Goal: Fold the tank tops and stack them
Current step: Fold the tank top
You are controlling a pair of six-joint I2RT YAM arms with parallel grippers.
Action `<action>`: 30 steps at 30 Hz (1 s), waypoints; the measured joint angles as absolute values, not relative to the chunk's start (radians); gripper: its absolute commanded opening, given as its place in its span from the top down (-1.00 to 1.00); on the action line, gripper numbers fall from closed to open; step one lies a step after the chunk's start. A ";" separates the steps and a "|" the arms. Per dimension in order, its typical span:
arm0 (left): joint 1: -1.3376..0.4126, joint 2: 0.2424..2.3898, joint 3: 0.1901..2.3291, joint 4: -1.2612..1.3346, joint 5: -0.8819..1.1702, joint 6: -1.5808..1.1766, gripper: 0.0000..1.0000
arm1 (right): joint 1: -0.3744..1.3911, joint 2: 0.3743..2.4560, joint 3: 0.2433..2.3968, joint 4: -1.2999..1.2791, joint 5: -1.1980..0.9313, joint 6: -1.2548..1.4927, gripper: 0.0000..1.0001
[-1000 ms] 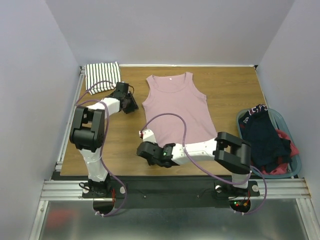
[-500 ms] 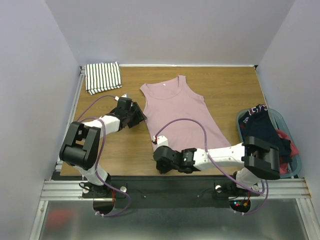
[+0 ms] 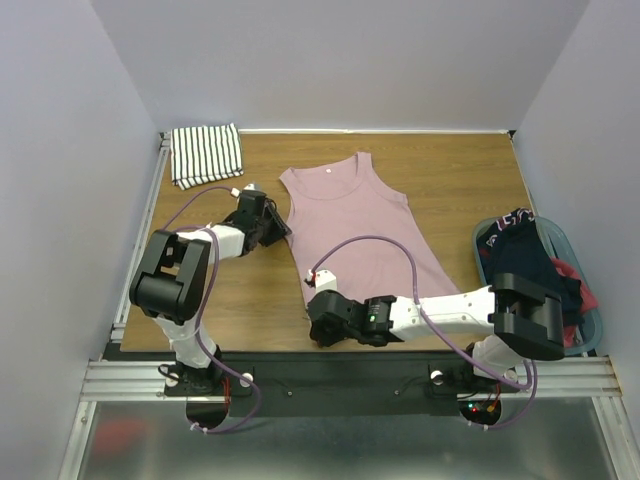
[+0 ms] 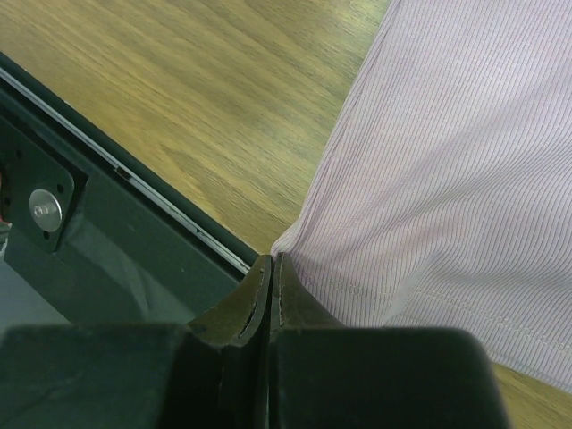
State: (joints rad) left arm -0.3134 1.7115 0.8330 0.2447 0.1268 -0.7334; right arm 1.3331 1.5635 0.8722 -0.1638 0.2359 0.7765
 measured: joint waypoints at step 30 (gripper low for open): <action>-0.189 1.686 1.059 -0.089 -0.060 -0.673 1.00 | 1.341 1.866 1.240 -0.128 0.124 0.783 0.99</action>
State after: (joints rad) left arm -0.1894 1.6855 1.0592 -0.0887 -0.0605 -0.6727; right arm 1.3411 1.8660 1.2396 -0.1276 0.1242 0.7834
